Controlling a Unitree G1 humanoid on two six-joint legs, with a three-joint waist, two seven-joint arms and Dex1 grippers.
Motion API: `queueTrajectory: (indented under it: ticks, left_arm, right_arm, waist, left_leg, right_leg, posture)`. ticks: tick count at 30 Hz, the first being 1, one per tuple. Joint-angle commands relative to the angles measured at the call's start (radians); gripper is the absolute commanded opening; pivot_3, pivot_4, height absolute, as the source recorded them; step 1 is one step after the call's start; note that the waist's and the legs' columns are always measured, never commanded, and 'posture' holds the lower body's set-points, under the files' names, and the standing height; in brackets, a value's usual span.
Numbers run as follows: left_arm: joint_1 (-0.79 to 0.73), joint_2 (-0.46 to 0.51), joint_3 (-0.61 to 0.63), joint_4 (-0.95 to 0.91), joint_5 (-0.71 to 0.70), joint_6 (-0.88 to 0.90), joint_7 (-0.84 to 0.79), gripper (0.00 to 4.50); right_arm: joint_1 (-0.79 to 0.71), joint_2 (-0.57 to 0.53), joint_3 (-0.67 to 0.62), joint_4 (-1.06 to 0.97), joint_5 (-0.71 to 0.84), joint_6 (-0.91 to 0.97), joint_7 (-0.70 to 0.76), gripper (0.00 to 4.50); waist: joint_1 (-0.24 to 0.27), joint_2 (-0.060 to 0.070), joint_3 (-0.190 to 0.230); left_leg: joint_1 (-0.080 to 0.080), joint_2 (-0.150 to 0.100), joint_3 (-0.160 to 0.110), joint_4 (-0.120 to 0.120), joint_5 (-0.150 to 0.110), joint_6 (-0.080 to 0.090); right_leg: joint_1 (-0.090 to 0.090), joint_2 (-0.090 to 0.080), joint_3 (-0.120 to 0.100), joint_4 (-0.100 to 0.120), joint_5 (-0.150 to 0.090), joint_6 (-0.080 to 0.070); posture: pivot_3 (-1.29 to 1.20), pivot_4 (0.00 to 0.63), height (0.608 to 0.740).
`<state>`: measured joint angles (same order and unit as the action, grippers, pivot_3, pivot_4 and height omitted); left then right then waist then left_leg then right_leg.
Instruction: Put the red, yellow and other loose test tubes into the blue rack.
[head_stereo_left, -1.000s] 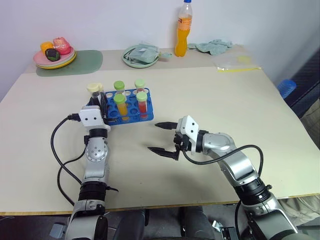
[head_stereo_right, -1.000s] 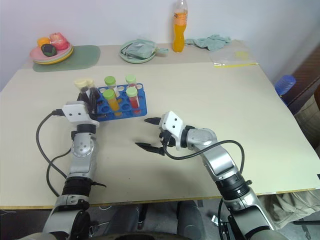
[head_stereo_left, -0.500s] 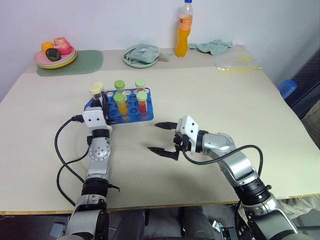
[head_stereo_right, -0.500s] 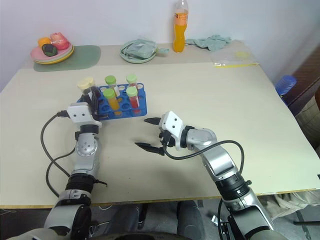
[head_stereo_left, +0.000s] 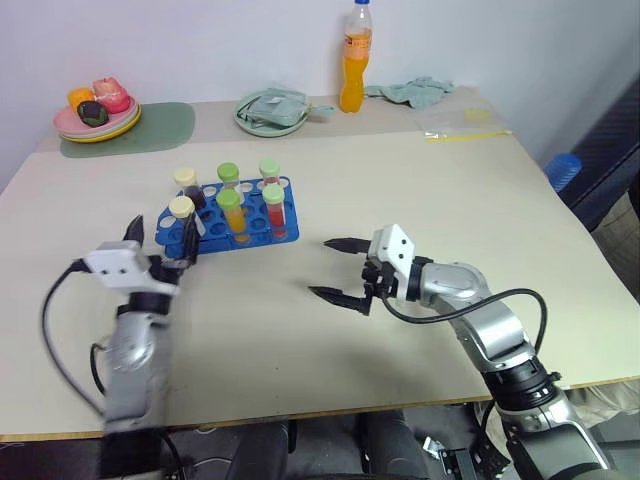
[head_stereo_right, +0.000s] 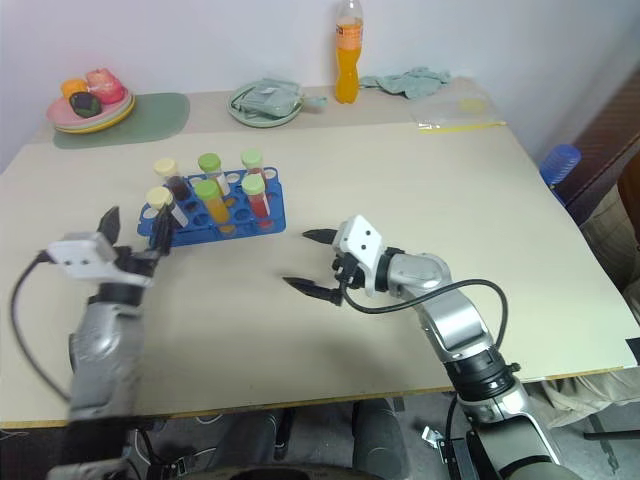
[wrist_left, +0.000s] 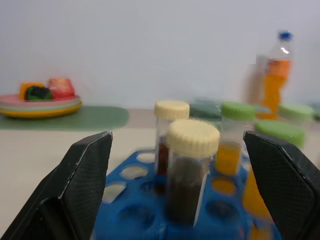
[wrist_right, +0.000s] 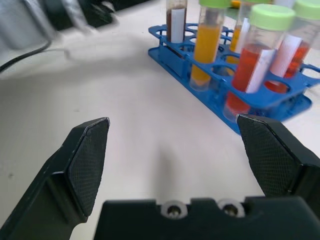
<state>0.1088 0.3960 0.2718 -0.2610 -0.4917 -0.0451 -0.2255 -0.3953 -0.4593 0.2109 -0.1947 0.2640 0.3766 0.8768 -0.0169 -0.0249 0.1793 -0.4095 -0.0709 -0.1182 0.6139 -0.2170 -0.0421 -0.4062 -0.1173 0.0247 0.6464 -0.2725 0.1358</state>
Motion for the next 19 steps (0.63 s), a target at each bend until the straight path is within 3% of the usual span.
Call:
queueTrajectory:
  ticks: [1, 9, 19]
  left_arm:
    - [0.121, 0.135, 0.071, -0.109, -0.044, 0.211, -0.065, 4.29]
    - [0.248, 0.243, 0.274, -0.098, -0.07, 0.298, -0.18, 4.29]
    - [0.195, 0.164, 0.225, -0.12, 0.011, 0.344, -0.124, 4.29]
  right_arm:
    - [-0.013, -0.042, -0.085, 0.006, 0.032, 0.012, 0.002, 4.5]
    - [-0.009, -0.161, -0.208, 0.172, 0.014, -0.035, 0.011, 4.5]
    - [-0.026, -0.153, -0.199, 0.254, 0.004, -0.085, 0.015, 4.5]
  waist:
    - [0.003, 0.001, 0.0]
    - [0.005, 0.002, 0.001]
    - [0.006, 0.002, 0.001]
  left_leg:
    - [0.0, 0.0, 0.0, 0.0, 0.0, 0.0]
    - [0.0, 0.0, 0.0, -0.001, -0.001, 0.001]
    - [0.0, 0.0, 0.0, -0.001, -0.001, 0.001]
  right_leg:
    - [0.001, 0.0, 0.0, 0.0, 0.0, 0.0]
    - [0.002, -0.001, -0.001, -0.002, 0.0, 0.0]
    - [0.002, -0.001, -0.001, -0.002, 0.0, 0.0]
  posture:
    - [0.0, 0.15, 0.74]
    - [0.0, 0.15, 0.74]
    - [0.0, 0.15, 0.74]
